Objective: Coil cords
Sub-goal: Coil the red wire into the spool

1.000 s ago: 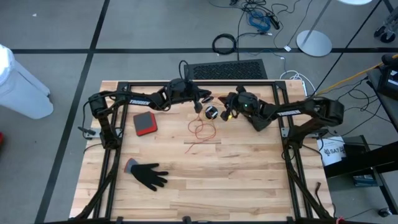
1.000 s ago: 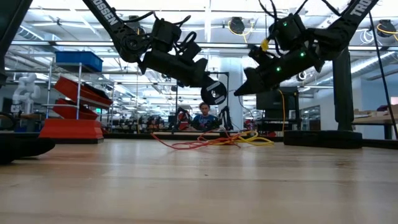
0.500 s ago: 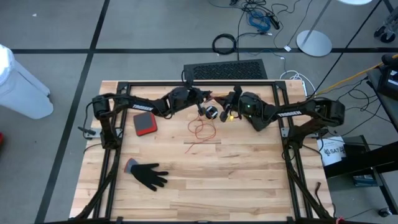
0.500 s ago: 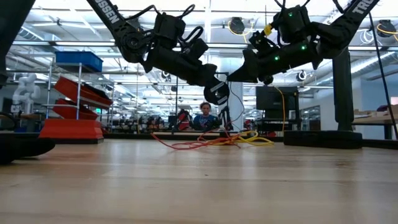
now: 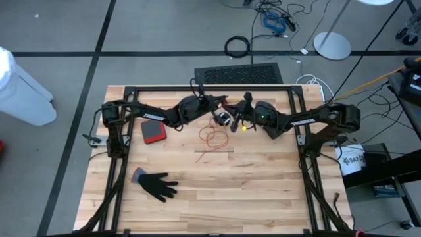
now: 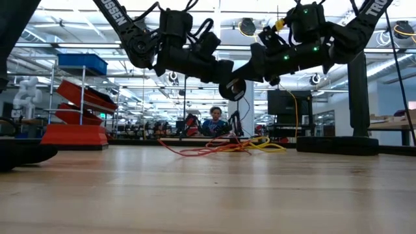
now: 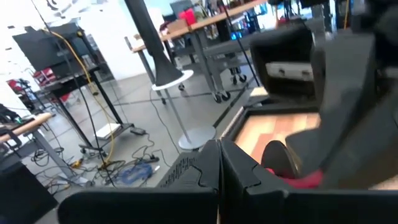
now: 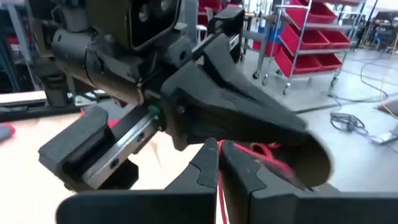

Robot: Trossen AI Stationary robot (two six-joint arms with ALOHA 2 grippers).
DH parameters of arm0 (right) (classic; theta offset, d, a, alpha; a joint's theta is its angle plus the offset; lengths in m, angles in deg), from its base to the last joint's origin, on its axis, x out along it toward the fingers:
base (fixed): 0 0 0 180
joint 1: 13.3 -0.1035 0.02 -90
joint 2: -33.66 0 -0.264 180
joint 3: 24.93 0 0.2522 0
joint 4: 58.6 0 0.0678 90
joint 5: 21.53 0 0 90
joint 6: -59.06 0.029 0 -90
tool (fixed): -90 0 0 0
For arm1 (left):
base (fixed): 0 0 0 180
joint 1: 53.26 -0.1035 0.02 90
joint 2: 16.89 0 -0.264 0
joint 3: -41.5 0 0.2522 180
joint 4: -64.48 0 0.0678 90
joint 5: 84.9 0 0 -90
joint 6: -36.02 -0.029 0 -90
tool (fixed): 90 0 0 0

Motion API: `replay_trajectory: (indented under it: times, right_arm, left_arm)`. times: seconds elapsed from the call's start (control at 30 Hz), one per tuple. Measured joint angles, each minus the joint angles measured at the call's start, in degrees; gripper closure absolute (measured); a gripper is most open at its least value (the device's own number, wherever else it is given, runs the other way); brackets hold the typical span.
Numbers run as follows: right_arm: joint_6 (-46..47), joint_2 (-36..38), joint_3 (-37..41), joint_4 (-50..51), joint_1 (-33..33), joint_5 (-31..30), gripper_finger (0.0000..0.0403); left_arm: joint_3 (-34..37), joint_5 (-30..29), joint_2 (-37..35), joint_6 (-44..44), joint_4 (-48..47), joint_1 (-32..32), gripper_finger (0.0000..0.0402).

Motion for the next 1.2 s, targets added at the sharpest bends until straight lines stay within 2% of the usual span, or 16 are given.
replay_trajectory:
  times: [0.27, 0.47, 0.9, 1.2]
  right_arm:
    - [-1.66, -2.98, -0.04, -3.93, -0.97, -0.87, 0.0403]
    - [-4.16, -3.31, -0.11, -4.10, -1.05, -2.08, 0.0403]
    - [-4.52, -3.50, 0.02, -3.37, -1.58, -2.00, 0.0384]
    - [-5.14, -3.50, 0.02, -2.95, -1.73, -3.96, 0.0384]
  left_arm:
    - [0.00, -2.51, 0.07, 0.24, 3.49, 0.85, 0.0401]
    - [0.00, -2.31, 0.09, 4.36, 6.00, 0.85, 0.0401]
    - [-0.11, -2.88, 0.00, 4.97, 10.31, 0.59, 0.0402]
    - [-0.76, 0.37, 0.00, 10.70, 10.64, 0.41, 0.0401]
